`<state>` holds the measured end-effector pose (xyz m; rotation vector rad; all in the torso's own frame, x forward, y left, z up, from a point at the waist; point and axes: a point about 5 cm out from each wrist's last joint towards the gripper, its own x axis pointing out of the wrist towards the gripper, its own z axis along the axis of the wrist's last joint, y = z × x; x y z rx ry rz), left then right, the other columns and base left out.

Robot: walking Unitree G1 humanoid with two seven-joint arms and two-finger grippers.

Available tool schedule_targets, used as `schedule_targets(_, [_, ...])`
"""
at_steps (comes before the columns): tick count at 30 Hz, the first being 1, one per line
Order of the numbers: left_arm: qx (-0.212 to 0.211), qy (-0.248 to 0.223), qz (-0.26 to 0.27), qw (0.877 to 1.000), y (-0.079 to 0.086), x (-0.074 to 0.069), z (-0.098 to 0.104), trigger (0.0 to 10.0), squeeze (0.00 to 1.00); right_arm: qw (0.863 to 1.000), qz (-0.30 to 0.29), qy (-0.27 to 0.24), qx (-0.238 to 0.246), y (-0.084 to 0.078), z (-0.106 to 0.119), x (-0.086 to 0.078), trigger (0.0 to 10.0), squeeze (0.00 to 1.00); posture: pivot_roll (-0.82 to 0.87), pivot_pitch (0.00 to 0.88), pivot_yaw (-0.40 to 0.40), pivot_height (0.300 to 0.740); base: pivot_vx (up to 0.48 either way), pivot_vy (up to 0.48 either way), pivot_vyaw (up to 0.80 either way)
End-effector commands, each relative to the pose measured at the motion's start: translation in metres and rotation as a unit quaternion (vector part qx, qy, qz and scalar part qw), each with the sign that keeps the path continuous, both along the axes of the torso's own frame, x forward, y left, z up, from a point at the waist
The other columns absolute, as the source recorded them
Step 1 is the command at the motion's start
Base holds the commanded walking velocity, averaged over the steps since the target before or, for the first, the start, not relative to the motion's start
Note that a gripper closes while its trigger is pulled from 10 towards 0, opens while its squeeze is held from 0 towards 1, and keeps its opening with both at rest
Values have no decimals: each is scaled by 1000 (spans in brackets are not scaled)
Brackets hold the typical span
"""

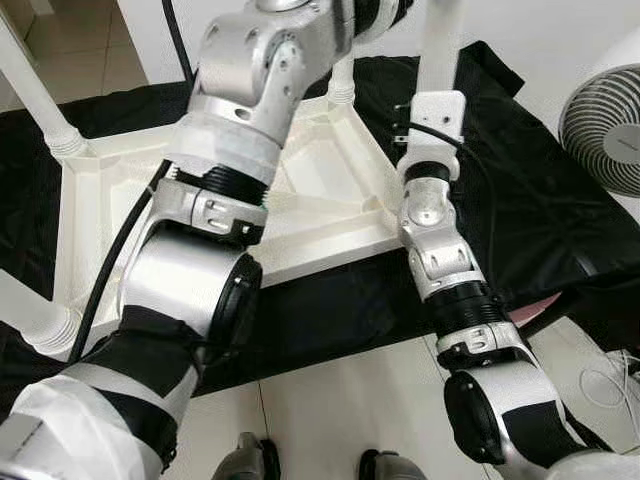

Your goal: Building children table

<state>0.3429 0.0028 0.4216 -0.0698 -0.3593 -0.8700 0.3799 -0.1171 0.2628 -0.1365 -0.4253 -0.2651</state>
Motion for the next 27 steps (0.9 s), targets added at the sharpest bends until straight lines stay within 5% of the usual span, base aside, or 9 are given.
schedule_targets(1, [17,-11,-19,1000,-4,-6,0,10000,0,1000,-13,5,14,-8,-2,1,10000,0,-85,120,53,740,0,0,0])
schedule_targets(4, [17,-9,-17,1000,-4,-6,0,10000,0,1000,-18,7,19,-12,-2,1,10000,0,-85,120,53,740,0,0,0])
schedule_targets(5, [27,-8,-12,1000,-12,-11,-33,10000,0,999,-23,8,22,-15,-3,1,10000,0,-87,117,54,740,0,0,0])
schedule_targets(6, [27,-8,-12,1000,-12,-11,-33,10000,0,999,-23,8,22,-15,-3,1,10000,0,-87,117,54,740,0,0,0])
schedule_targets(9, [31,-4,0,1000,-17,-26,-86,10000,0,999,-32,6,25,-24,-2,0,10000,0,-91,106,54,740,0,0,0])
schedule_targets(27, [20,20,166,986,56,15,-106,10000,0,1000,8,6,27,-40,0,-1,10000,0,-88,91,50,740,0,0,0])
